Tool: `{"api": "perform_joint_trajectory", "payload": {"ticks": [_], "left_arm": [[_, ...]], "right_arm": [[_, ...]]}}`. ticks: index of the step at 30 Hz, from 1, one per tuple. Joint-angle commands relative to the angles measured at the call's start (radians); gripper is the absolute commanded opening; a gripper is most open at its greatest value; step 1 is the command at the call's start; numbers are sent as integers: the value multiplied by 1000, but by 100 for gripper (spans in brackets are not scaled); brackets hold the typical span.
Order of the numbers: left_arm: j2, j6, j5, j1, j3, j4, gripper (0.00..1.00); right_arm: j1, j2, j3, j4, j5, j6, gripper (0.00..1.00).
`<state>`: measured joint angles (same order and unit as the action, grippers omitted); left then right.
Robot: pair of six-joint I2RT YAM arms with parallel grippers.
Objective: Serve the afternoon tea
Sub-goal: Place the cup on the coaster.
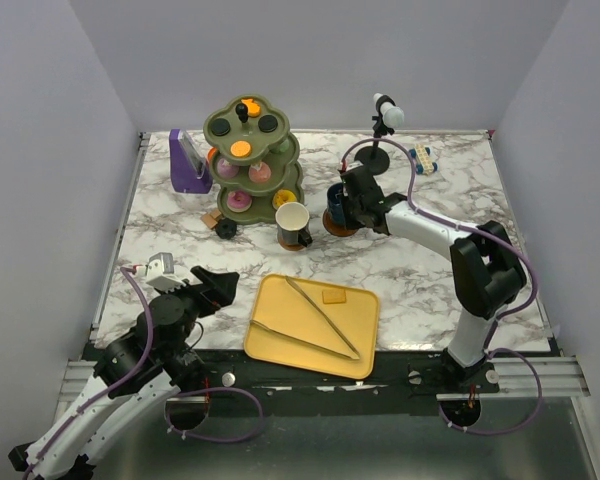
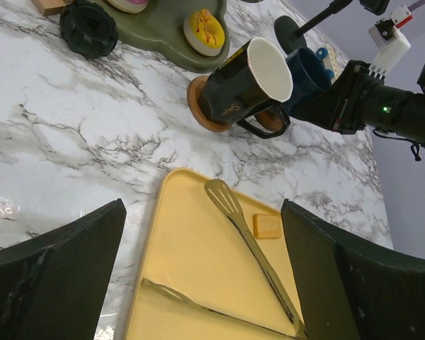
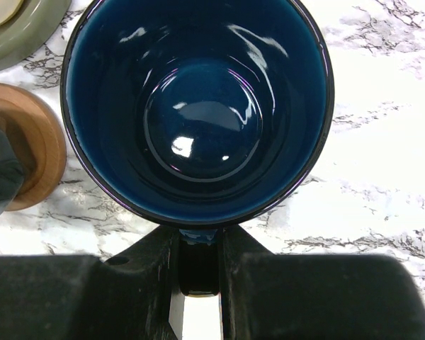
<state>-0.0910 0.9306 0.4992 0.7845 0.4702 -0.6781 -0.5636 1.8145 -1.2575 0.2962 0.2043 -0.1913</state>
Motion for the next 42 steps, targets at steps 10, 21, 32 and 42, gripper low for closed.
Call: {"api": "perform_joint_trajectory", "payload": {"ticks": [10, 21, 32, 42], "left_arm": [[7, 13, -20, -5, -30, 13, 99], [2, 14, -23, -5, -28, 6, 99], [-8, 17, -20, -5, -21, -1, 99], [-18, 44, 96, -5, 30, -114, 99]], "right_arm": [[8, 35, 30, -111, 20, -12, 0], [11, -9, 72, -109, 19, -39, 47], [11, -204, 101, -47, 15, -76, 88], [11, -692, 333, -21, 90, -247, 93]]}}
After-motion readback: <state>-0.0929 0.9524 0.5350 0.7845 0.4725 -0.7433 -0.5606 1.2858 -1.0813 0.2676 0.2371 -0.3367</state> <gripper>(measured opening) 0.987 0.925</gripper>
